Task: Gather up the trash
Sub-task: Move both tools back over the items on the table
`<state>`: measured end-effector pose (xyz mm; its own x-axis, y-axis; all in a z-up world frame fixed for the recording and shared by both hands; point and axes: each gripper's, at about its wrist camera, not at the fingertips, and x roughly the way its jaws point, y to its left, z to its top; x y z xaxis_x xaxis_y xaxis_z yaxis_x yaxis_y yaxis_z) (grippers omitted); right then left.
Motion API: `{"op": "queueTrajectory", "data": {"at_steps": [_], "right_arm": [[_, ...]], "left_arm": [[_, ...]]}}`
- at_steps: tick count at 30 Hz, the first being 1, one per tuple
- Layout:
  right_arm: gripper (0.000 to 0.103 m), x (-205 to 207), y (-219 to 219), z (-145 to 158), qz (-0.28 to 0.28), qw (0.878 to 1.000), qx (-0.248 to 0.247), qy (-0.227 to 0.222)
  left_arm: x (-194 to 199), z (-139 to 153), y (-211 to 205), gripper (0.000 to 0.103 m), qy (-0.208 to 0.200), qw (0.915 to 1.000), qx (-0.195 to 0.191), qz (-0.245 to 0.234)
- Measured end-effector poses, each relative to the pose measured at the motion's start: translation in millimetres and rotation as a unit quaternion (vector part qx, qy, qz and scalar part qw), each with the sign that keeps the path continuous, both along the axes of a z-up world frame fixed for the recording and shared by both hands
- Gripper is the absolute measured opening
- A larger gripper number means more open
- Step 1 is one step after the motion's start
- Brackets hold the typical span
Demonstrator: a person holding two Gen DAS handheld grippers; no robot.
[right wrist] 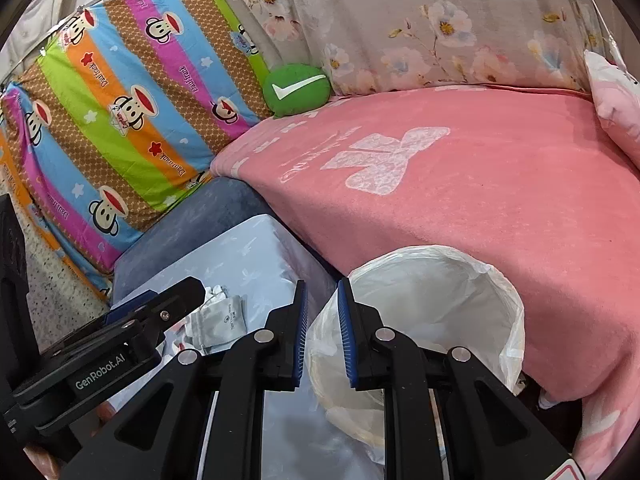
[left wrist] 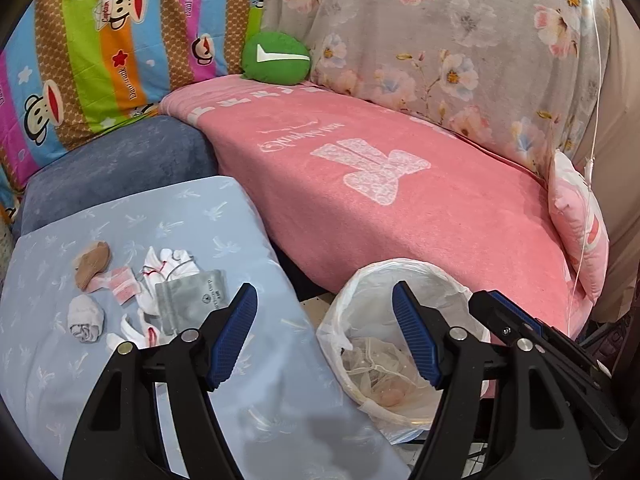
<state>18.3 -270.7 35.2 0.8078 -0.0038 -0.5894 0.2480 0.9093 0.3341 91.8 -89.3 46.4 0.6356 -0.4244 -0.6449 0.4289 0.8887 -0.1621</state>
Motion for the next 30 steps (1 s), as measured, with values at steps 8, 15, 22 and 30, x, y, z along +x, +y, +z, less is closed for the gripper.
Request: {"op": "queueTrajectory", "data": {"at_steps": [8, 15, 22, 30], "right_arm": [[0.019, 6.8, 21.2, 1.3, 0.022, 1.000, -0.007, 0.002], [0.020, 12.0, 43.0, 0.6, 0.041, 0.999, -0.015, 0.007], [0.020, 20.1, 66.7, -3.9, 0.060, 0.998, -0.020, 0.016], [0.026, 32.0, 100.1, -8.0, 0.085, 0.996, -0.031, 0.025]], "left_arm": [[4.3, -3.7, 26.1, 0.067, 0.002, 0.9997, 0.000, 0.025], [7.8, -7.0, 46.6, 0.067, 0.004, 0.9990, -0.002, 0.044], [11.3, -12.8, 67.3, 0.067, 0.009, 0.9981, -0.003, 0.061], [19.0, -20.4, 95.2, 0.067, 0.018, 0.9962, -0.007, 0.085]]}}
